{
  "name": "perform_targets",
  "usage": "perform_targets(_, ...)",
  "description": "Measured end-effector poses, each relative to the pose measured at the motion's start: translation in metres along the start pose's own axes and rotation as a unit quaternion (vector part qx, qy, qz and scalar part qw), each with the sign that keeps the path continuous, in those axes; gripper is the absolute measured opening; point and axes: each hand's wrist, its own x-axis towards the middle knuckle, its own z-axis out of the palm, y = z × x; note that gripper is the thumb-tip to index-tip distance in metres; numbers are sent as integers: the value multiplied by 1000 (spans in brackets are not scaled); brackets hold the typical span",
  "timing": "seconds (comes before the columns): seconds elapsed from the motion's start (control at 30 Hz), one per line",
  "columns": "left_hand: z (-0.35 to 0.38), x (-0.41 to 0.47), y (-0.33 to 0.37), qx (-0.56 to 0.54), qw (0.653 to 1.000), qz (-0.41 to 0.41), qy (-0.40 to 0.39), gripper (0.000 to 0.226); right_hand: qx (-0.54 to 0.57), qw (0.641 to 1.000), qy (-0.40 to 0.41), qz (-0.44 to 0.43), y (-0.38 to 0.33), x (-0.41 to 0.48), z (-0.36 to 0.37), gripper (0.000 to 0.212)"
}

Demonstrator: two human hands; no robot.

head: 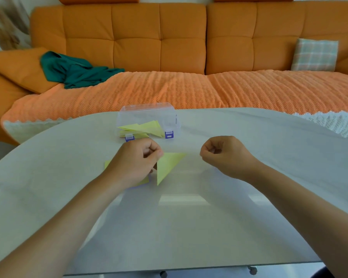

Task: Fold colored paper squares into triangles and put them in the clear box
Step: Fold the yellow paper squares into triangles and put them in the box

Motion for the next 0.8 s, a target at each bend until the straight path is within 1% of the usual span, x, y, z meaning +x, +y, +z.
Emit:
perform_targets(0.07, 3, -3, 2, -10, 1000, 11, -14, 18, 21, 999, -1, -30, -5, -2, 6, 10)
perform_targets(0.13, 8, -5, 6, -21, 999, 29, -18, 18, 17, 998, -24, -55, -13, -4, 14, 6)
perform_targets(0.27, 11, -6, 9, -28, 999, 33, -19, 15, 28, 998, -42, -44, -19, -6, 21, 16)
perform_targets(0.4, 17, -12, 15, -4, 998, 54, -27, 10, 27, 997, -51, -61, -24, -11, 23, 16)
perform_targets(0.5, 12, -10, 17, -1, 999, 30, -26, 11, 32, 997, -51, -49, -26, -11, 23, 16)
perform_targets(0.57, 3, -6, 15, -25, 999, 5, -26, 17, 39, 998, -32, -35, -26, -9, 20, 18)
perform_targets(0.63, -5, -2, 12, -67, 998, -22, -8, 19, 60, 998, -10, -17, -24, -7, 16, 19)
perform_targets(0.73, 2, -3, 11, -135, 989, -43, 35, 14, 105, 995, -3, 1, -24, -7, 15, 19)
perform_targets(0.8, 13, -6, 14, -176, 982, -52, 41, 12, 135, 991, -6, 6, -24, -6, 17, 20)
